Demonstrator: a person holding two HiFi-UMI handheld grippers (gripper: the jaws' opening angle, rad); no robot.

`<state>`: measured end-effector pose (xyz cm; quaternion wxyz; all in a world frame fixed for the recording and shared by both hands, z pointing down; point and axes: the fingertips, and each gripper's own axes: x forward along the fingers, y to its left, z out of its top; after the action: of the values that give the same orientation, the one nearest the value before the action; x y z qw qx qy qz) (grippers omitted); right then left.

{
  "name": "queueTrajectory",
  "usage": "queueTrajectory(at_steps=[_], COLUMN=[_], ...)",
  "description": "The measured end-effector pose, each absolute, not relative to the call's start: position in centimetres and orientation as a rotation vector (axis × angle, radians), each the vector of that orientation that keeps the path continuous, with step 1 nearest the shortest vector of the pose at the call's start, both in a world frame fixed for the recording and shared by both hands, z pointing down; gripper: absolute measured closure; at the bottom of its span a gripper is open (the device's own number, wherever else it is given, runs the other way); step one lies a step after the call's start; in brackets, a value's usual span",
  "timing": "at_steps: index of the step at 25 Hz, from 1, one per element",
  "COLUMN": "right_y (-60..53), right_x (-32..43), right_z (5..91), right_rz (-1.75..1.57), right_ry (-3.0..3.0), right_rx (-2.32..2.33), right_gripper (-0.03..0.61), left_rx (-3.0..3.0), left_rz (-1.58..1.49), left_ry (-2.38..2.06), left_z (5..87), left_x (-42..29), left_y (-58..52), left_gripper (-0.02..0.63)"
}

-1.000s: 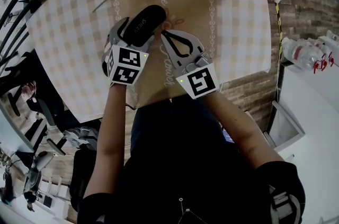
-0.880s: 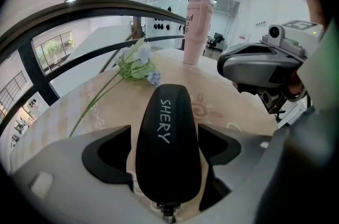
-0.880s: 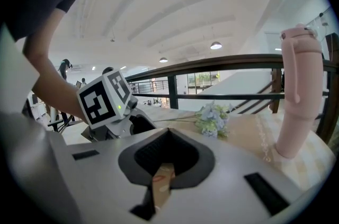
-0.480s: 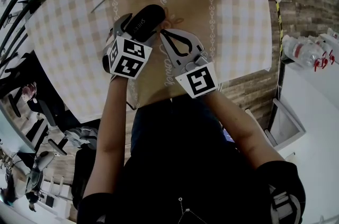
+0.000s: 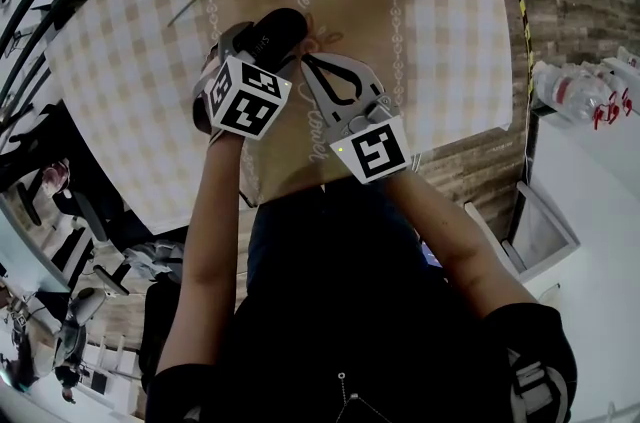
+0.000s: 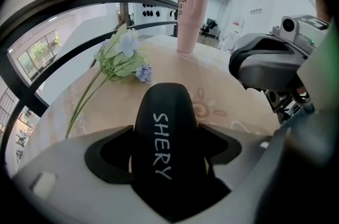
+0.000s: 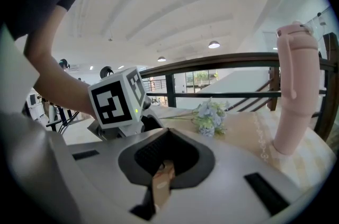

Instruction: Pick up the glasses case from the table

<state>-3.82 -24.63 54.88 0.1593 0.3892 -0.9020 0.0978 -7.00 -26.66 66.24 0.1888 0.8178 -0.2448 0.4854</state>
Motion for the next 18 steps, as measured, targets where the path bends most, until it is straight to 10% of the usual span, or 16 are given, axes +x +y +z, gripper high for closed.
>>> queueTrajectory(at_steps=[18], right_y=[-24.05], right_x=[-3.62], right_z=[55.11], right_rz=[0.287], right_ry=[-2.56], right_rx=[1.124], right_gripper=[0.57], left_rx=[2.242], left_rz=[1.469], left_ry=[-0.595], left_z=[66.69], left_x=[-6.79], left_y=[-26.83], left_gripper=[0.233])
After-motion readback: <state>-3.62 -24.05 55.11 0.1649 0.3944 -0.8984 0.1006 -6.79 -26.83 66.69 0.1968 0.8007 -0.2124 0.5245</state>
